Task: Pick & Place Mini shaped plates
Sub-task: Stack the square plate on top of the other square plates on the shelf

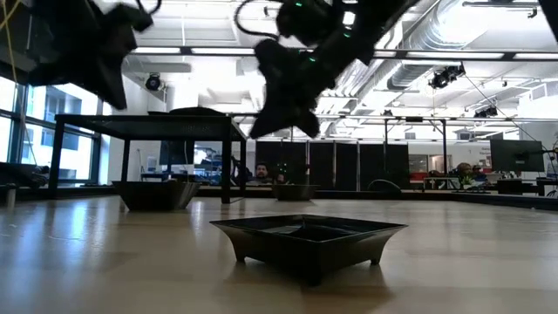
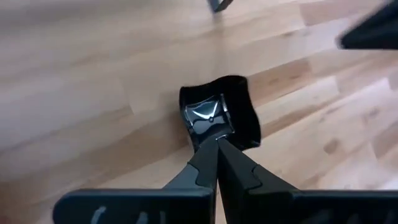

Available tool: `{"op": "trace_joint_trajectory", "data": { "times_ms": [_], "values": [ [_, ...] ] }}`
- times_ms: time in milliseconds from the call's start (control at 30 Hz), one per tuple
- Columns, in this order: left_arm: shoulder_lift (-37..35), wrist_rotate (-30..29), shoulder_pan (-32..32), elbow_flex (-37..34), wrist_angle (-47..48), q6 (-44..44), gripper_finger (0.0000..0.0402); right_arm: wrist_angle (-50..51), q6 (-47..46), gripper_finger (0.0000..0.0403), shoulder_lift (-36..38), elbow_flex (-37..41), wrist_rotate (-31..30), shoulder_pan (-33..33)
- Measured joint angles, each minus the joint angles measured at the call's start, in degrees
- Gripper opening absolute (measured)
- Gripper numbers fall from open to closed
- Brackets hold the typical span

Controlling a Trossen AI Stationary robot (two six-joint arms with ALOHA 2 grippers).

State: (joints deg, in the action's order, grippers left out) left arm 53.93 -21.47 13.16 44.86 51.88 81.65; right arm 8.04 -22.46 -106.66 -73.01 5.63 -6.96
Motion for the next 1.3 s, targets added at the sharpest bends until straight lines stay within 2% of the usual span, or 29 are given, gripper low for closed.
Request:
{"op": "trace_joint_trajectory", "data": {
  "times_ms": [267,600,733,900,1133,1300],
  "values": [
    [4.86,2.34,-0.04,-9.74,-14.19,15.54,0.0004,-5.41,0.49,0.0003,10.94,14.21,0.69,-3.32],
    [12.74,2.93,-0.06,-10.66,-18.46,18.74,0.0096,-9.31,2.09,0.0003,21.10,22.59,1.35,-11.27],
    [16.23,2.93,-0.06,-10.66,-19.48,19.79,0.0111,-9.23,3.17,0.0002,22.79,23.25,1.36,-13.18],
    [18.55,1.49,-0.06,-10.66,-21.93,19.58,0.0093,-9.85,4.73,0.0004,23.63,23.25,1.40,-14.37],
    [18.70,1.38,-0.06,-10.64,-21.38,17.36,0.0009,-9.64,4.97,0.0003,23.53,23.30,1.37,-14.84],
    [18.43,2.49,-0.08,-10.64,-20.88,17.02,0.0004,-9.65,6.03,0.0002,23.53,23.30,1.17,-14.83]
  ]
}}
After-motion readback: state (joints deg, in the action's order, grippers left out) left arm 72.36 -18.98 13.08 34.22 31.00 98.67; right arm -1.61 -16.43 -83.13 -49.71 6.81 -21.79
